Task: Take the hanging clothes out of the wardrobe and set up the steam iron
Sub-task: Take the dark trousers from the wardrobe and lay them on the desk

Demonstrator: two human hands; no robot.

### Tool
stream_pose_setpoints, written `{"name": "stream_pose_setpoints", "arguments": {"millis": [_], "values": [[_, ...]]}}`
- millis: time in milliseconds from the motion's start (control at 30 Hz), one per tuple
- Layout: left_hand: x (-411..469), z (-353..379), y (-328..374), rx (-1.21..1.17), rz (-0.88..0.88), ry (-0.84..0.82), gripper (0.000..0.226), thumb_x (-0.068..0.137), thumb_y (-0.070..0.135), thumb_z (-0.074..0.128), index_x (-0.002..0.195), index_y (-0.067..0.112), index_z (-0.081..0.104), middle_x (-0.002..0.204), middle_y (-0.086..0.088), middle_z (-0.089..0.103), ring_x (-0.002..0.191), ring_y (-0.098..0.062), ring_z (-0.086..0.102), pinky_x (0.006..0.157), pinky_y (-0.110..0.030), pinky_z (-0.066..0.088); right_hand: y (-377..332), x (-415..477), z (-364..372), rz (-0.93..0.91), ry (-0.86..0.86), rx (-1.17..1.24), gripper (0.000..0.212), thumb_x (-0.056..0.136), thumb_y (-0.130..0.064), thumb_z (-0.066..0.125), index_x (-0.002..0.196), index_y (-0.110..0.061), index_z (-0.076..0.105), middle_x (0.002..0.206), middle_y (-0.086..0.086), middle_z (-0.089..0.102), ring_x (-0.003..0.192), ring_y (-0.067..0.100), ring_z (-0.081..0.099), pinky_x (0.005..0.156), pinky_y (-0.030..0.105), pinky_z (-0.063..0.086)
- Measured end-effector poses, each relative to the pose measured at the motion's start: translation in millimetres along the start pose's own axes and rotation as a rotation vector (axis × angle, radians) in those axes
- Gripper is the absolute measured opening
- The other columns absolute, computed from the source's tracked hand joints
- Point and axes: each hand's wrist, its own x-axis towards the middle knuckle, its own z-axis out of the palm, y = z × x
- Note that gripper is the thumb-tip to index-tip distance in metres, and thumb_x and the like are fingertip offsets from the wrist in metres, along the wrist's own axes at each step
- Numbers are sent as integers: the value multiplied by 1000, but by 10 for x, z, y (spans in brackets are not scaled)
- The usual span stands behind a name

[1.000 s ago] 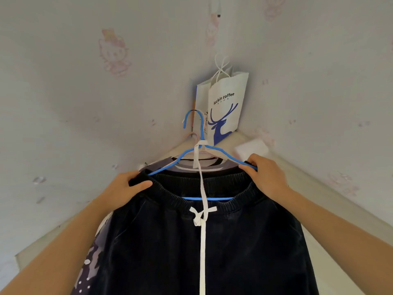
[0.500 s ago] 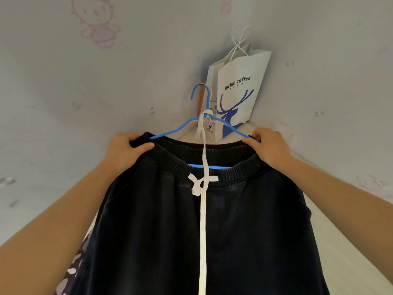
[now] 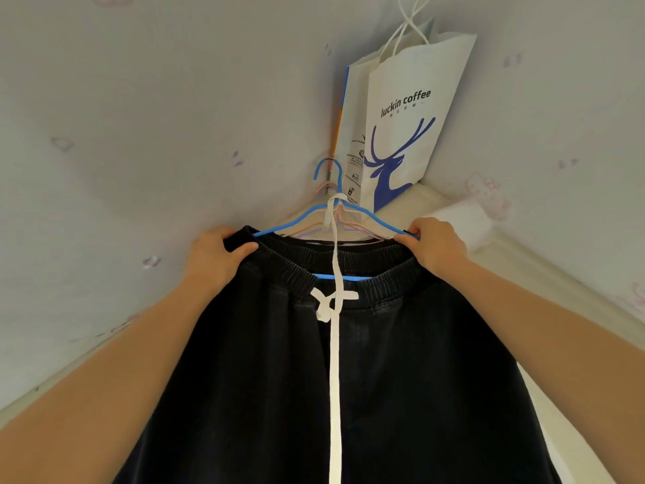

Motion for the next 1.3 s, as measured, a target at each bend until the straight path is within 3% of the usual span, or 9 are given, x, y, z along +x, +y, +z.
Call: {"name": "stream_pose_setpoints", "arguments": {"millis": [200,333,467,600,700,800,933,1100,1300], "values": [[57,146,17,40,43,59,30,85,34,69,105,11,68,94,-7,67,82,-20,57,70,-27,39,55,94,16,-7,5,14,29,90,-44,59,91,-15,59,82,4,58,77,21,54,66,33,42],[30,309,-107,214,77,62,36,86,33,66,111,8,64,106,-13,56,100,-32,54,78,-42,47,88,54,231,8,16,-25,29,90,-43,59,93,-14,60,85,5,59,75,20,53,63,31,39],[16,367,-150,269,76,70,38,87,33,65,113,5,63,107,-16,55,103,-33,52,82,-45,48,80,39,335,-26,95,-64,27,89,-41,60,98,-15,60,92,5,60,78,18,51,64,30,39],[-16,373,-128,364,73,75,41,89,36,62,116,6,61,111,-16,56,105,-34,52,82,-47,47,124,2,287,-56,128,-32,35,87,-39,65,111,-15,56,107,6,56,93,22,55,73,33,47],[-69,383,-84,480,84,86,41,92,37,57,121,8,58,117,-15,56,110,-35,49,85,-46,42,161,-127,252,-128,123,-43,32,92,-31,58,119,-13,56,117,8,58,103,24,55,85,38,49],[-170,400,-56,482,126,117,37,95,28,53,126,8,55,121,-16,55,110,-36,49,87,-46,41,196,-384,293,-190,124,-58,35,96,-28,49,127,-12,54,128,9,54,117,26,49,99,40,43],[-417,445,-76,454,218,121,41,97,23,48,134,6,51,132,-16,53,118,-37,49,98,-50,40,235,-770,346,-214,110,-152,45,99,-31,41,140,-11,43,146,9,41,141,25,28,116,43,26],[-918,500,-63,488,272,33,45,98,28,43,139,10,45,146,-12,43,139,-31,33,112,-51,28,289,-1227,384,-225,49,-264,56,100,-36,35,150,-13,22,157,6,21,147,24,12,119,42,14],[-1663,512,8,477,252,-70,51,97,36,40,145,19,35,150,-3,39,142,-23,28,117,-46,22,381,-1807,420,-228,4,-275,59,100,-37,35,151,-14,17,159,6,14,147,24,9,119,40,11]]}}
